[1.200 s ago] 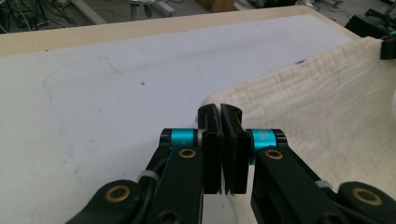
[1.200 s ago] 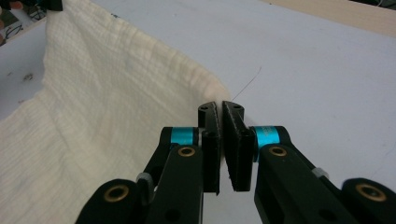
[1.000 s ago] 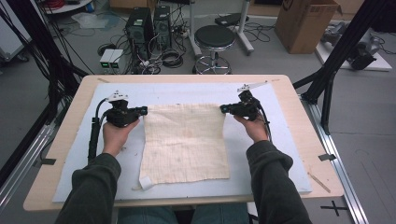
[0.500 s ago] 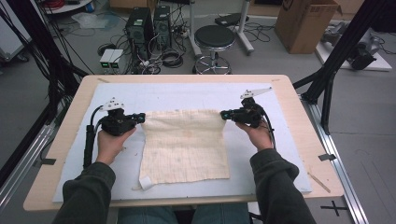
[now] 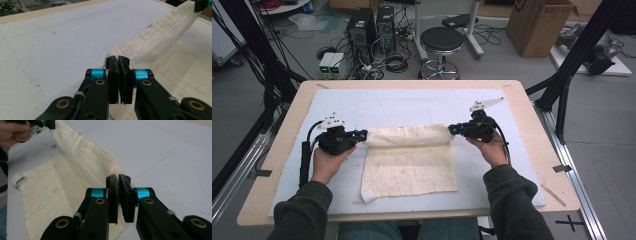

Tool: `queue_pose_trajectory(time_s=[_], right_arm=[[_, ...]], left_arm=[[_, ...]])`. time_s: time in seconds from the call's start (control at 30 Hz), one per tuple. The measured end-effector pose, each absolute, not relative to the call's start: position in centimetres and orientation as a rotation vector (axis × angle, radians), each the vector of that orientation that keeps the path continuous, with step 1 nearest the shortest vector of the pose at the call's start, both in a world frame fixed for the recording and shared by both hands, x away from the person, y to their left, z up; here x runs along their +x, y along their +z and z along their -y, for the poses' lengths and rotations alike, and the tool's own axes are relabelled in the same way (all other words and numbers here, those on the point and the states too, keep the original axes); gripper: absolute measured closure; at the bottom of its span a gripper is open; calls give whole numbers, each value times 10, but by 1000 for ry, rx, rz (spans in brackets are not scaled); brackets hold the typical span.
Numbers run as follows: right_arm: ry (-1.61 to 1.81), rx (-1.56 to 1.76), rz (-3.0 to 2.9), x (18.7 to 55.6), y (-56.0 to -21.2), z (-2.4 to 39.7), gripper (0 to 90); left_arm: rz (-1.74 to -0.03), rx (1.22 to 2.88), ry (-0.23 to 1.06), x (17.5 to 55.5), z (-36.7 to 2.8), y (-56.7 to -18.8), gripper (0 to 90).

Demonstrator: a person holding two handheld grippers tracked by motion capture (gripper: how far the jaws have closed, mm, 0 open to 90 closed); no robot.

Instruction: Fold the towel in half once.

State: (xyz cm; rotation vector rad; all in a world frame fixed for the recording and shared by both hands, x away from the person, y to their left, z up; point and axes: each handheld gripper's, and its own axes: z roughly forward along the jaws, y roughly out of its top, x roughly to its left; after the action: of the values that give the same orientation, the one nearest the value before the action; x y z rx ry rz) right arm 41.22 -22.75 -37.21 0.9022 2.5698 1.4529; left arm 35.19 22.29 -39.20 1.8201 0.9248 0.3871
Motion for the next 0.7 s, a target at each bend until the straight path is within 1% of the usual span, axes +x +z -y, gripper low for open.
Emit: queue_pose_trajectory(time_s=[0.27,0.7], right_arm=[[1443,909,-2587,401,-387,231,857],[1426,877,-2627,382,-403,232,857]], left_arm=[[-912,1831,372,342,-224,-398,866],[-871,1902,345,323,-222,-411,865]])
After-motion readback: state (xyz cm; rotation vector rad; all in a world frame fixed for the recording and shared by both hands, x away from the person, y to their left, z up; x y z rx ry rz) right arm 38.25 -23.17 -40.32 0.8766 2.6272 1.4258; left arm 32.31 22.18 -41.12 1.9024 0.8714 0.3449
